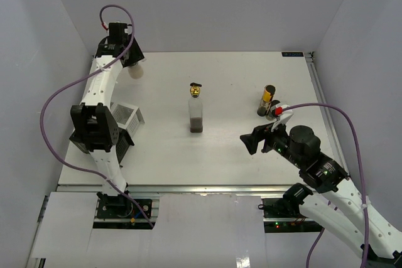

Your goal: Organize the condiment bottles

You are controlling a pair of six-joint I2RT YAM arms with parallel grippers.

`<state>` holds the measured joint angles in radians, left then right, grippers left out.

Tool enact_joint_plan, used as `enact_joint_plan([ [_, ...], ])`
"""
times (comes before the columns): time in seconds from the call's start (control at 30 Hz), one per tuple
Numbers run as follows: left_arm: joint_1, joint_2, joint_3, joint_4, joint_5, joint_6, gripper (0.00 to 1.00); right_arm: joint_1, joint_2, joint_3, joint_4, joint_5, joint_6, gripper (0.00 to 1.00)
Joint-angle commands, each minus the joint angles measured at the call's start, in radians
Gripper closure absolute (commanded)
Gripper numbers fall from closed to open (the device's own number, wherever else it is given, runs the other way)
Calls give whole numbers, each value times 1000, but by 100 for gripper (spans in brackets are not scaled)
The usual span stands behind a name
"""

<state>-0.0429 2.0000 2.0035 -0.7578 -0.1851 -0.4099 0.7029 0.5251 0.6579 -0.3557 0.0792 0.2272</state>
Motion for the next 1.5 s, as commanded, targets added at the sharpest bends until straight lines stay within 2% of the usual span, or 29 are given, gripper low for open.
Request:
enact_joint_plan([
  [0.0,5,-215,-30,5,-86,-14,100,6,4,12,26,18,-15,10],
  [0.3,14,-447,-171,-96,-253,-56,100,6,3,9,25,14,-13,10],
  [0.5,55,-627,-350,-65,-263,-63,100,6,-15,11,17,3,-12,10],
  [0.67,169,-662,-444,-32,-201,-53,100,7,-31,6,20,-10,-12,10],
  [0.87,225,-670,-497,-8,-181,-46,100,7,-34,2,29,-21,-11,10],
  [1.13,245,-690,-593,66,-106,-48,100,6,-43,2,32,-21,-11,10],
  [1.47,245,-696,-712,159,-79,-51,100,6,-56,3,31,-22,-13,10],
])
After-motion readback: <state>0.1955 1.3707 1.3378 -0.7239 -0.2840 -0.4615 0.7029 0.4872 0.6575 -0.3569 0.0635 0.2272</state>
